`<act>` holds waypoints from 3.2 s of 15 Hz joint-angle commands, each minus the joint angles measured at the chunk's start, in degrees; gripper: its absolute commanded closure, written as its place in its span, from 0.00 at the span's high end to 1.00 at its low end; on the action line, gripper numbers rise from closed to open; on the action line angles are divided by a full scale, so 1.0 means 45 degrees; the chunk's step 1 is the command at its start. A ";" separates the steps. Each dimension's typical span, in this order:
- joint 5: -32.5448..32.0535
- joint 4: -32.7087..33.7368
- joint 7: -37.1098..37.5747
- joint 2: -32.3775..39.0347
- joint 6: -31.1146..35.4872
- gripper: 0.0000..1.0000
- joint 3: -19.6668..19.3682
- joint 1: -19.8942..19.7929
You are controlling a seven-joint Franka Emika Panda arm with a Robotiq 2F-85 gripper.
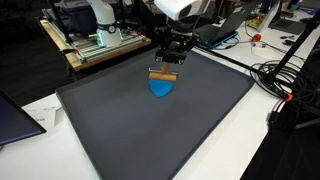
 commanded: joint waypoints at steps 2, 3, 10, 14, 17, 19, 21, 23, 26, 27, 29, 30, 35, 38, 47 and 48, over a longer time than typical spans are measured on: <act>0.0728 0.3001 -0.1073 0.1743 -0.1953 0.22 0.0047 -0.0380; 0.0833 0.3460 -0.1252 0.2067 -0.2214 0.22 0.0058 -0.0446; 0.1568 0.6738 -0.2156 0.4533 -0.3159 0.22 0.0224 -0.1091; 0.1777 0.8198 -0.2133 0.5595 -0.3717 0.22 0.0415 -0.1376; 0.1846 0.9068 -0.1984 0.6130 -0.4397 0.22 0.0562 -0.1490; 0.1810 0.9586 -0.1911 0.6389 -0.4900 0.22 0.0599 -0.1503; 0.1788 0.9984 -0.1857 0.6582 -0.5375 0.22 0.0646 -0.1522; 0.1775 0.9995 -0.1864 0.6587 -0.5463 0.22 0.0725 -0.1540; 0.1791 1.0098 -0.1934 0.6726 -0.5399 0.22 0.0826 -0.1601; 0.1797 1.0107 -0.1912 0.6772 -0.5341 0.22 0.0853 -0.1627; 0.1809 1.0109 -0.1878 0.6851 -0.5323 0.22 0.0907 -0.1685; 0.1791 1.0120 -0.1895 0.6868 -0.5333 0.22 0.0930 -0.1703; 0.1548 1.0012 -0.1920 0.6535 -0.5182 0.22 0.0826 -0.1591; 0.1522 1.0108 -0.1971 0.6358 -0.4944 0.22 0.0790 -0.1597; 0.0969 1.0259 -0.1528 0.6100 -0.4585 0.22 0.0476 -0.1207; 0.0926 1.0260 -0.1436 0.6100 -0.4582 0.22 0.0436 -0.1158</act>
